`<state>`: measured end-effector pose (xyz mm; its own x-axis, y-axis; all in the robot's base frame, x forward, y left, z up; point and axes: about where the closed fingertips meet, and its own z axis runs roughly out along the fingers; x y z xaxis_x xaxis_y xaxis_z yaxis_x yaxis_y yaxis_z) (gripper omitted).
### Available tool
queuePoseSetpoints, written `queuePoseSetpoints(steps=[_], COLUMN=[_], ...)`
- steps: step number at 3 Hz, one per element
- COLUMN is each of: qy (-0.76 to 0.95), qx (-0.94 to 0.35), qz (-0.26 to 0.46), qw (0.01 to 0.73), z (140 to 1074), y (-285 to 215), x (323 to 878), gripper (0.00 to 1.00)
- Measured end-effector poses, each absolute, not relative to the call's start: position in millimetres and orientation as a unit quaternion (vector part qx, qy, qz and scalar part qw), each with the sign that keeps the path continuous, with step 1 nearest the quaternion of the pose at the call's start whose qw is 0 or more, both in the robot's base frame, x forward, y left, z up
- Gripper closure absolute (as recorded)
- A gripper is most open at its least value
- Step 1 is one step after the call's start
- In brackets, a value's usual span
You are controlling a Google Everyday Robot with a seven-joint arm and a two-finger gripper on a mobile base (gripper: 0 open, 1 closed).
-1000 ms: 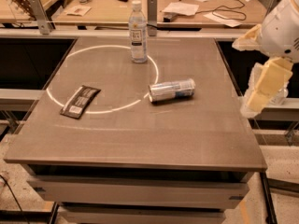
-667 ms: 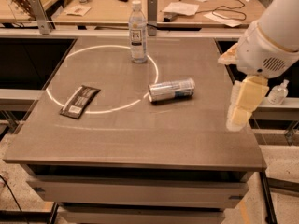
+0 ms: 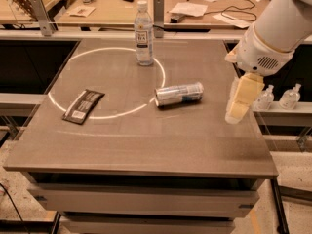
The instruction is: Place redbull can upright
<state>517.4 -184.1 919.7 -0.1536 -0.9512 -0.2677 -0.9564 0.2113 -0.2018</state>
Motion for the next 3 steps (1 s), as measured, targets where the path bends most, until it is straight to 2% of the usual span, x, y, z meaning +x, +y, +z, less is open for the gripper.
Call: queuePoseSetpoints(steps=[1, 3], qy=[0.759, 0.714], qx=[-0.628, -0.683], qz=[0.008, -0.035], qw=[0.17, 0.151], z=[919.7, 919.1], y=[-184.1, -149.8], x=[517.4, 525.1], gripper=[0.0, 0.0])
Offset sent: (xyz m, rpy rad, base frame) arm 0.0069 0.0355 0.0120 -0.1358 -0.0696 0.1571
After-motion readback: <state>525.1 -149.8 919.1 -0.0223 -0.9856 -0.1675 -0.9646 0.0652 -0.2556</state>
